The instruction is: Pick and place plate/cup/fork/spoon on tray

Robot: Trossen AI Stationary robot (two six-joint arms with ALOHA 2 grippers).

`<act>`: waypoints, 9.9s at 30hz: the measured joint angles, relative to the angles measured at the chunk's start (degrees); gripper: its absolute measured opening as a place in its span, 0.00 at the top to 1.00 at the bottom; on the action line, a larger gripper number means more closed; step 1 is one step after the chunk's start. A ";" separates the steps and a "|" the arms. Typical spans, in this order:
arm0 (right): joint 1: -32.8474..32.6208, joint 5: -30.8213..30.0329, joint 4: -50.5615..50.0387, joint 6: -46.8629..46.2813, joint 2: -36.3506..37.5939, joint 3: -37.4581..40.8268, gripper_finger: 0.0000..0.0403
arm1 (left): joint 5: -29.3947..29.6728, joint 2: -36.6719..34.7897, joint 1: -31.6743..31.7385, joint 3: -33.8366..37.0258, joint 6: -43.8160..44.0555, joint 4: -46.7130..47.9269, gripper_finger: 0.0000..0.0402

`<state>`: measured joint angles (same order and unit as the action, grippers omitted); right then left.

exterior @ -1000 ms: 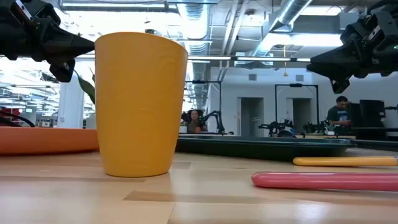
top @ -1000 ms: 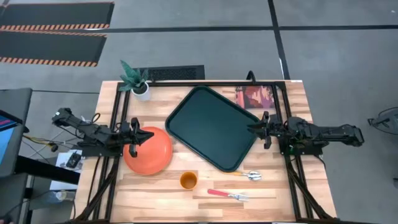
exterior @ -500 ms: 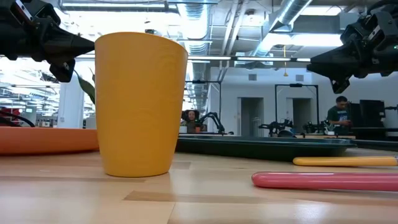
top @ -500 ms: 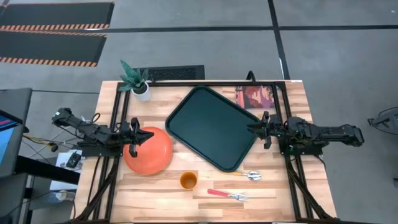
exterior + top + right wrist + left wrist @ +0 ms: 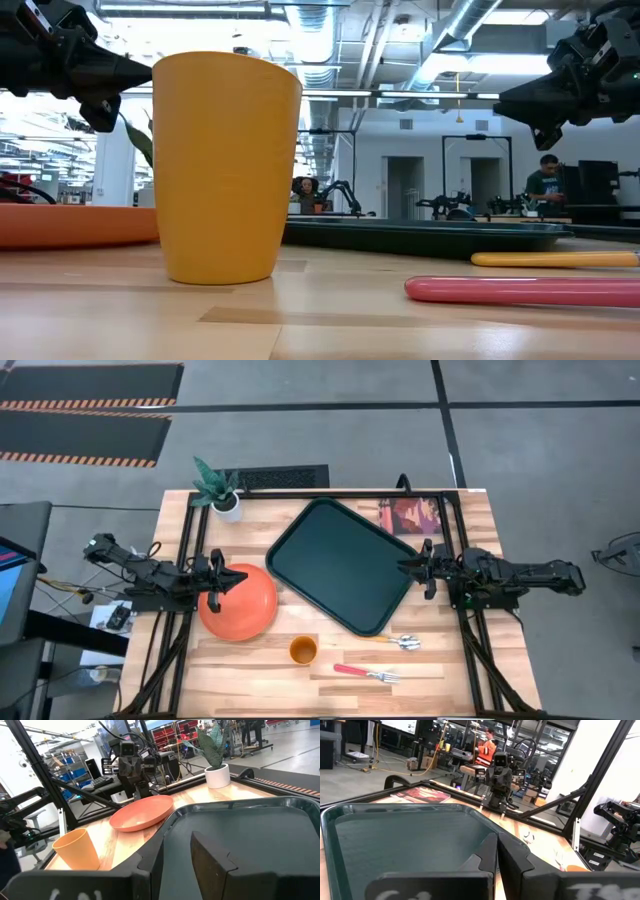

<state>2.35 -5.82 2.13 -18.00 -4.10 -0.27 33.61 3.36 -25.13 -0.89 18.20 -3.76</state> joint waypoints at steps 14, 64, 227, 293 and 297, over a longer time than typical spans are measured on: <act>-0.01 0.01 -0.01 -0.01 0.00 0.00 0.70 | -0.19 -0.01 0.01 0.00 9.74 -0.21 1.00; -0.02 -10.84 -4.03 -12.43 -24.56 -34.21 0.36 | 14.08 34.46 3.49 -57.88 41.93 53.55 0.40; -3.62 -7.55 -49.95 -46.81 -85.58 -58.78 0.99 | -47.15 42.41 59.94 -41.61 24.28 53.10 1.00; -6.76 -30.10 -24.63 -41.95 -68.81 -58.66 0.35 | -36.76 60.40 51.93 -41.61 32.06 20.35 1.00; -9.43 -30.55 -25.75 -43.18 -66.59 -58.69 0.35 | -34.34 60.45 52.31 -41.61 32.85 19.73 1.00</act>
<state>-7.08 -36.38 -23.62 -61.18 -70.69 -58.96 -0.74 63.81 27.18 -42.50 51.05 15.97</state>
